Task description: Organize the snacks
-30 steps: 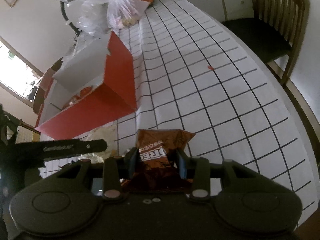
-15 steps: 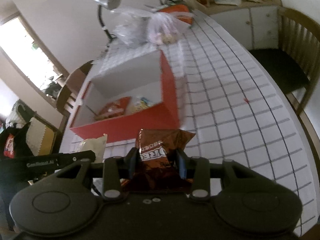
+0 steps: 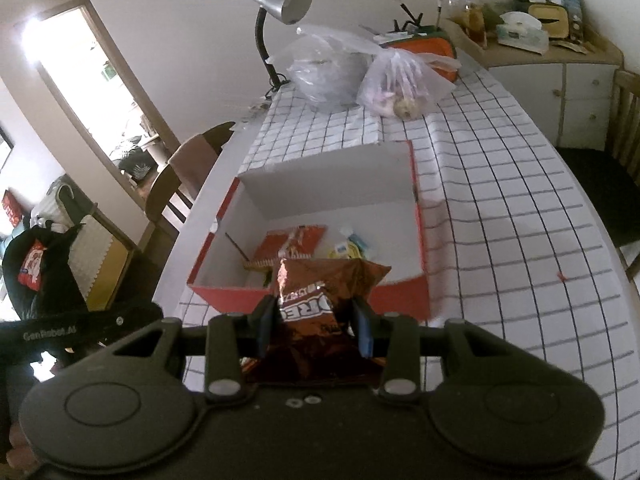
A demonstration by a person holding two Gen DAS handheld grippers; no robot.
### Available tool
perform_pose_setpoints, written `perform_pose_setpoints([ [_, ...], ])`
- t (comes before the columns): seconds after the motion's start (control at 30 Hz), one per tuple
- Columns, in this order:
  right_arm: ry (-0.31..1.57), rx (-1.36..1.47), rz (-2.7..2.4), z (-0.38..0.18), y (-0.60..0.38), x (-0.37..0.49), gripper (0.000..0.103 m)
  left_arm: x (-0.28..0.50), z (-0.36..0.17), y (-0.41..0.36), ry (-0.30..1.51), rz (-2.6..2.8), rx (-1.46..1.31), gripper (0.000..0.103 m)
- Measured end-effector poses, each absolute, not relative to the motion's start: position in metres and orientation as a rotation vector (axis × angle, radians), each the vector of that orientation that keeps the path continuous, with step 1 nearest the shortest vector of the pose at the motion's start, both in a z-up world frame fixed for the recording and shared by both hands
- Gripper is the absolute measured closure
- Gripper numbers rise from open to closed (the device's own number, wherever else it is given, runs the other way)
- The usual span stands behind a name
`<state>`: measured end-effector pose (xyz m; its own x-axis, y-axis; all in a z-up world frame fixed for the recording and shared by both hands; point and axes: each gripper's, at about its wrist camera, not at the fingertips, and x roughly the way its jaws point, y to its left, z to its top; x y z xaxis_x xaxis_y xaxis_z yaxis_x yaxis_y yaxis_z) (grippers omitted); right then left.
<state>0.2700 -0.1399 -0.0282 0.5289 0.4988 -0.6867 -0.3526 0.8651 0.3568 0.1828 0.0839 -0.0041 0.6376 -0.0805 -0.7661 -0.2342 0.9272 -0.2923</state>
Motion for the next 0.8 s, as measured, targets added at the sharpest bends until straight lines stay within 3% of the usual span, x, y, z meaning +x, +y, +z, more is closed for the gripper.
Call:
perform_pose_setpoints([
  [0.33, 0.929, 0.195, 0.501, -0.051, -0.154, 0.280, 0.065, 0.206, -0.048, 0.072, 0.998, 0.049, -0.366, 0.059],
  [0.5, 0.958, 0.210, 0.484, -0.062, -0.171, 0.278, 0.065, 0.216, -0.067, 0.062, 1.030, 0.056, -0.363, 0.033],
  [0.8, 0.998, 0.221, 0.491, -0.078, -0.180, 0.274, 0.065, 0.218, -0.108, 0.081, 1.137, 0.139, -0.426, 0.033],
])
